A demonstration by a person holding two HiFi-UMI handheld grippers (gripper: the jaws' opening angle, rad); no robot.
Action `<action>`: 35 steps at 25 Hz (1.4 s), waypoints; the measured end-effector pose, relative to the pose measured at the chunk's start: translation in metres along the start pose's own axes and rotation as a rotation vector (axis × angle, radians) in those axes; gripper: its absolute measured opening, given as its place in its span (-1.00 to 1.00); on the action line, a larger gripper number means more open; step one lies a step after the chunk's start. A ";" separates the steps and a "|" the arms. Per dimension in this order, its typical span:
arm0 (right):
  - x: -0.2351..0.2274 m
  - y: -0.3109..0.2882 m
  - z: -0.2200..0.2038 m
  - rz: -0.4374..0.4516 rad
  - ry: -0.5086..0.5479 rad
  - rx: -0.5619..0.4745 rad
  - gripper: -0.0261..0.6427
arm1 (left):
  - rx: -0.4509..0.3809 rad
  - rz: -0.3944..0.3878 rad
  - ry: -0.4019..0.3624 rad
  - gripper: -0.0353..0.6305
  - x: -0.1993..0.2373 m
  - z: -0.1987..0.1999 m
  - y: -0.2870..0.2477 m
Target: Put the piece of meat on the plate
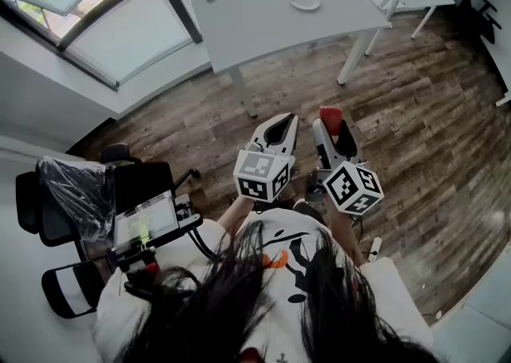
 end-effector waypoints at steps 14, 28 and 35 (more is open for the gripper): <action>-0.007 -0.010 -0.003 0.060 -0.223 -0.016 0.02 | 0.005 -0.033 -0.080 -0.88 -0.006 0.002 -0.007; 0.001 -0.028 -0.012 0.047 -0.265 -0.007 0.02 | 0.025 -0.044 -0.063 -0.88 0.016 0.005 -0.010; 0.012 -0.053 -0.020 0.029 -0.294 -0.034 0.02 | 0.027 -0.047 -0.065 -0.88 0.049 0.011 -0.010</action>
Point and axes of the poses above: the fingertips, and each gripper's own axes: y backward along the fingers, x to its left, z out of its top, the point moved 10 cm from there along y, backward along the fingers, and after that the axes turned 3 degrees about y, right-handed, at the moved point
